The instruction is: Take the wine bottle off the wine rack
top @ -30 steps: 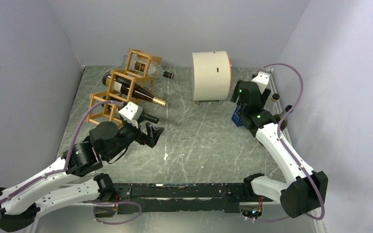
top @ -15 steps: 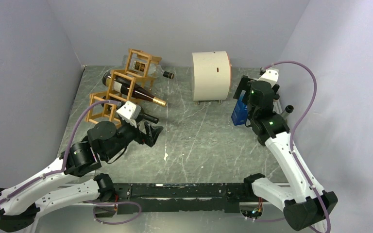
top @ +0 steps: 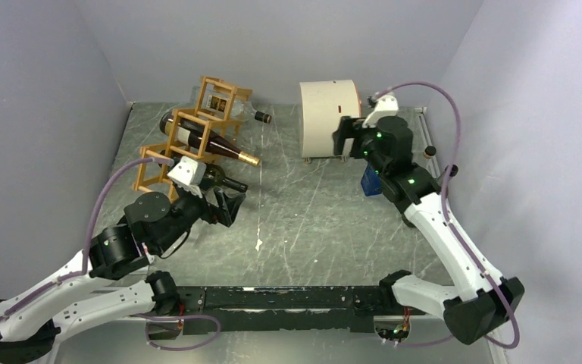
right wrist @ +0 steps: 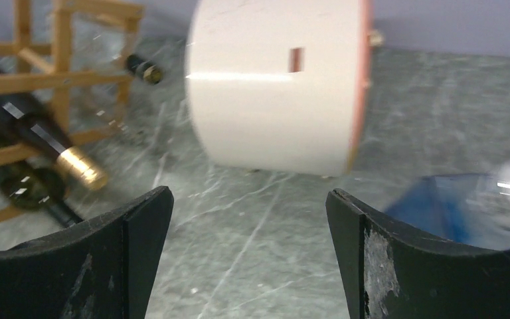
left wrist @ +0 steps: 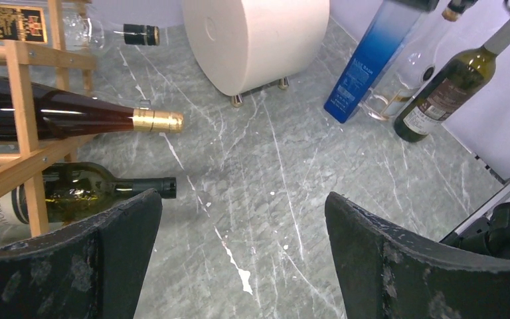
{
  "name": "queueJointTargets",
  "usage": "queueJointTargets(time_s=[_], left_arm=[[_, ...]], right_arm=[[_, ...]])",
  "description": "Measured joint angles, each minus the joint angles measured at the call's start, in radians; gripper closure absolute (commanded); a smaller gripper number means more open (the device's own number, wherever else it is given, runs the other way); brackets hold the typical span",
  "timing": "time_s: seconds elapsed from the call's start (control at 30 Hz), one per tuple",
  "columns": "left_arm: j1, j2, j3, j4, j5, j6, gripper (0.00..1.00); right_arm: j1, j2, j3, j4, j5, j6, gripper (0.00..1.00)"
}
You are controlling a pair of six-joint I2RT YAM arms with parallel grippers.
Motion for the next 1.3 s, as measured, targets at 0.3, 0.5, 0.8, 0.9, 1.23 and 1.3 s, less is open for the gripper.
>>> queueJointTargets(time_s=[0.3, 0.5, 0.8, 0.9, 1.23, 1.3], left_arm=[[0.0, -0.034, 0.079, -0.089, -0.068, -0.015, 0.0], [0.0, -0.058, 0.174, -0.16, -0.106, -0.028, 0.0], [0.0, -0.131, 0.208, -0.232, -0.127, -0.094, 0.0], [0.0, -0.132, 0.212, -0.266, -0.126, -0.127, 0.0], [0.0, -0.147, 0.227, -0.331, -0.121, -0.166, 0.0], [0.0, -0.148, 0.234, -0.34, -0.121, -0.17, 0.0]], right_arm=[[0.319, 0.24, 0.062, 0.123, -0.061, 0.023, 0.13], [0.431, 0.451, 0.107, 0.244, -0.146, 0.092, 0.32], [0.593, 0.796, 0.307, 0.389, -0.209, 0.21, 0.52], [0.632, 0.876, 0.368, 0.406, -0.211, 0.228, 0.59], [0.712, 1.038, 0.511, 0.436, -0.156, 0.255, 0.72], [0.723, 1.057, 0.525, 0.435, -0.135, 0.258, 0.73]])
